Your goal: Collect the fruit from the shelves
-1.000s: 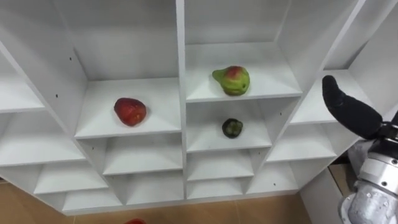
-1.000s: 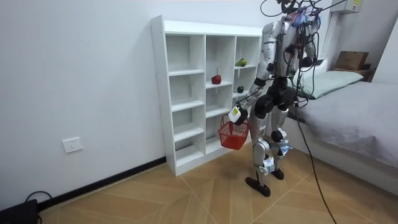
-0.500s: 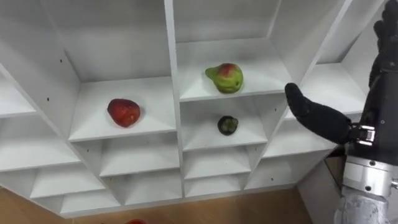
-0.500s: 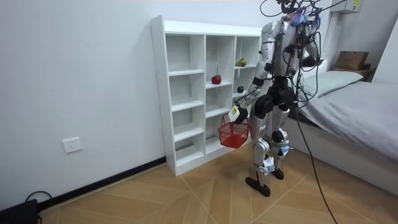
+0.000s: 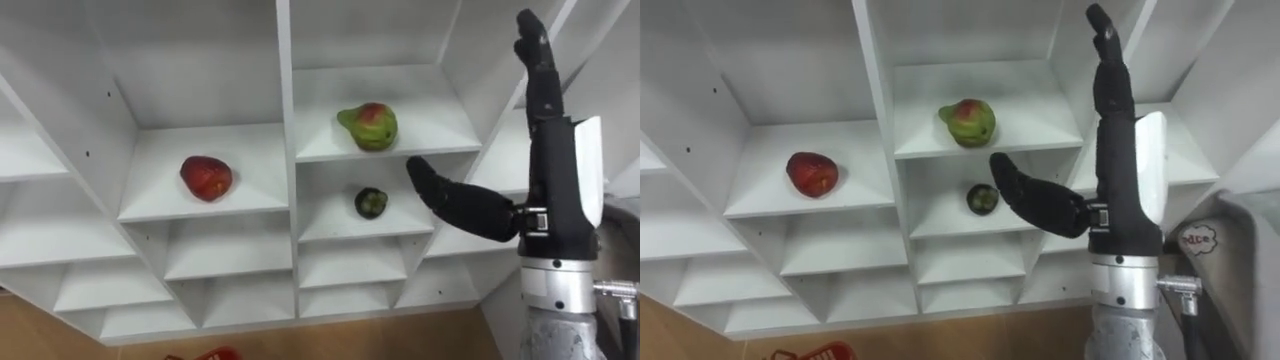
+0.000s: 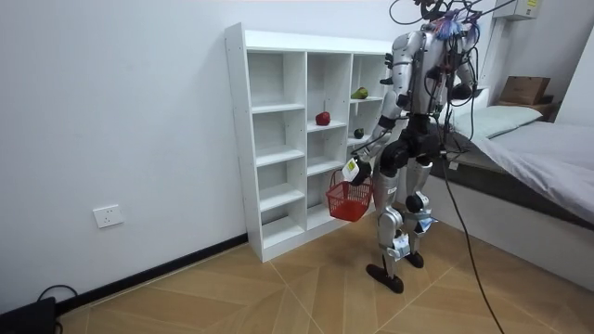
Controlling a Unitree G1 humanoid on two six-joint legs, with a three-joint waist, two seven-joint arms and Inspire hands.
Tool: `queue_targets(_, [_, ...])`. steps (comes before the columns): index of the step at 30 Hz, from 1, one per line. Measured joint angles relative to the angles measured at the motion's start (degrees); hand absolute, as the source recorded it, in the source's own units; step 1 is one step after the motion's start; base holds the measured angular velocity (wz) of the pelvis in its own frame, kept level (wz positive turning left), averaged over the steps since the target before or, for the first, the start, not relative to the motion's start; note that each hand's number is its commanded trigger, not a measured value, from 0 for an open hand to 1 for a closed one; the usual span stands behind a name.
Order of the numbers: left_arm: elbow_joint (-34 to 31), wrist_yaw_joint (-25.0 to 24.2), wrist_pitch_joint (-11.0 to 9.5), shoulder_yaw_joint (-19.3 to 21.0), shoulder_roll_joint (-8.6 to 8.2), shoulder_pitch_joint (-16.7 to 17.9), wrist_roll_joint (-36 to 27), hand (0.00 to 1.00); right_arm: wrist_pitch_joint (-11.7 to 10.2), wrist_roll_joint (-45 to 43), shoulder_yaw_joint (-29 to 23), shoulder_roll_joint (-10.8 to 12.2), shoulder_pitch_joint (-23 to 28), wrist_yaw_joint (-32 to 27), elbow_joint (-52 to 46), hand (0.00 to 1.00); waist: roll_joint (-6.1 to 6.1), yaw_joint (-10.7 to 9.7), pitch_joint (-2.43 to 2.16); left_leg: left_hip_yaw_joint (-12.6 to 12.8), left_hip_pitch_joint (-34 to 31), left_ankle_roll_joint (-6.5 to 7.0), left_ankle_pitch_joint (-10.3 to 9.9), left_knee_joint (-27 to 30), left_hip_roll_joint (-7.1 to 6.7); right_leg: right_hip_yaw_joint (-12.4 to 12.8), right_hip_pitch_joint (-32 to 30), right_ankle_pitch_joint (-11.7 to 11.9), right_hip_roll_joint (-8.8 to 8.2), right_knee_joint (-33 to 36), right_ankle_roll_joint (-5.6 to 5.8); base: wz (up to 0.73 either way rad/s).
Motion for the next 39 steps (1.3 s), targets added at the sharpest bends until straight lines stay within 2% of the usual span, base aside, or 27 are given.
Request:
queue_targets(9, [0.1,-3.2,0.0,-1.1,-0.1,-2.2,0.1,1.0,0.5,0.1,3.4,-0.1,-0.5,3.0,-0.5,0.0,-0.11,0.2,0.0,-0.2,-0.2,0.0,0.0,-0.4,-0.01,-0.2,0.0,0.0,-0.1,-0.1,0.01,0.0])
queue_targets(13, [0.1,-4.2,0.1,-1.2,-0.09,-2.0,0.0,1.0,1.3,0.1,4.4,-0.2,-1.5,2.8,3.2,0.0,-0.43,0.4,0.03,-0.4,-0.2,0.01,0.0,-0.5,-0.02,-0.2,0.1,0.0,-0.1,-0.3,0.01,0.0])
queue_targets(17, [0.4,-4.2,0.2,-1.2,-0.08,-2.0,-0.1,1.0,1.9,0.5,5.0,-0.2,-2.9,2.8,4.3,0.0,-0.85,0.4,-0.17,-0.6,-0.2,0.01,0.0,-0.3,-0.02,-0.7,0.2,0.0,-0.1,-0.5,0.01,0.01])
queue_targets(19, [0.7,-4.1,0.2,-1.2,0.07,-2.0,0.0,1.0,1.9,1.6,5.0,-0.3,-4.4,2.6,4.3,0.0,-0.95,0.7,-0.08,-0.8,-0.1,0.01,0.0,-0.3,-0.01,-0.8,0.4,0.0,-0.07,-0.8,0.02,0.02])
queue_targets(23, [0.5,-3.6,0.1,-1.1,0.33,-2.1,0.0,1.0,1.9,5.1,4.9,-0.7,-7.0,2.9,5.1,0.0,-1.47,0.7,0.47,-1.5,0.1,0.0,0.0,-0.3,-0.01,-1.8,1.1,0.0,-0.18,-1.3,0.03,0.09])
queue_targets(33, [0.0,-2.9,0.1,-1.2,0.56,-1.8,0.0,1.0,1.9,12.9,4.7,-2.0,-9.4,8.1,6.0,0.0,-1.33,1.1,0.59,-2.2,-0.5,0.0,0.0,-0.4,-0.04,-2.4,1.2,0.2,-0.22,-2.0,0.11,0.03])
queue_targets(39, [-0.5,-2.6,0.4,-1.2,0.57,-1.7,0.6,1.0,3.5,13.6,4.4,-2.2,-10.2,11.2,6.0,0.0,-1.18,1.4,0.5,-2.6,-0.9,0.0,0.0,0.0,-0.13,-2.9,1.1,0.2,-0.39,-1.9,0.11,0.03])
